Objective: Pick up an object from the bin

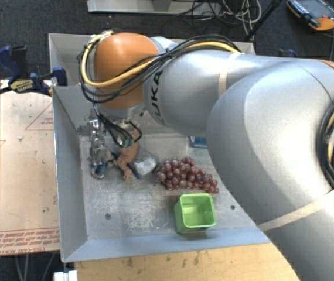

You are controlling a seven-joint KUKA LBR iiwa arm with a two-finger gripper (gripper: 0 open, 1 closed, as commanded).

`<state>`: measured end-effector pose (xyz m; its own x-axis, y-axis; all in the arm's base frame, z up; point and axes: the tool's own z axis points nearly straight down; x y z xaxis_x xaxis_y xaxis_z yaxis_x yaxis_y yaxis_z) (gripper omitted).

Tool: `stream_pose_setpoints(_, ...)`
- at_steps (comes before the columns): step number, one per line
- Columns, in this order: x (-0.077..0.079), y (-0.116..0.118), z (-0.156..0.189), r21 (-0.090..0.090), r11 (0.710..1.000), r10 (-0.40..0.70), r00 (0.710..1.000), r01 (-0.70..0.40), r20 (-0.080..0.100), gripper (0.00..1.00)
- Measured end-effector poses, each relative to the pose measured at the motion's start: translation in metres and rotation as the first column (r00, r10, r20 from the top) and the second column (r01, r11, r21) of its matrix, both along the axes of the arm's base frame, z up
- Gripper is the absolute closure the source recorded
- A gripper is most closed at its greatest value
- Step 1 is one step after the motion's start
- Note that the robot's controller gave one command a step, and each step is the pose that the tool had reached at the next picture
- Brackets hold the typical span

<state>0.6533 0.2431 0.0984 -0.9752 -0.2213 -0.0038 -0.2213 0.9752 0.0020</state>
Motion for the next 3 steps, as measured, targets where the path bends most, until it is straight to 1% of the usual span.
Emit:
stream_pose_setpoints(1,-0.004,-0.023,0.074,-0.001,0.999,0.039,0.999,-0.039,0.0,1.0)
stream_pose_setpoints(2,-0.004,-0.023,0.074,0.0,0.999,0.039,0.999,-0.039,0.0,1.0)
stream_pose_setpoints(3,-0.022,-0.052,0.076,-0.002,1.0,-0.014,1.0,0.014,-0.002,0.0)
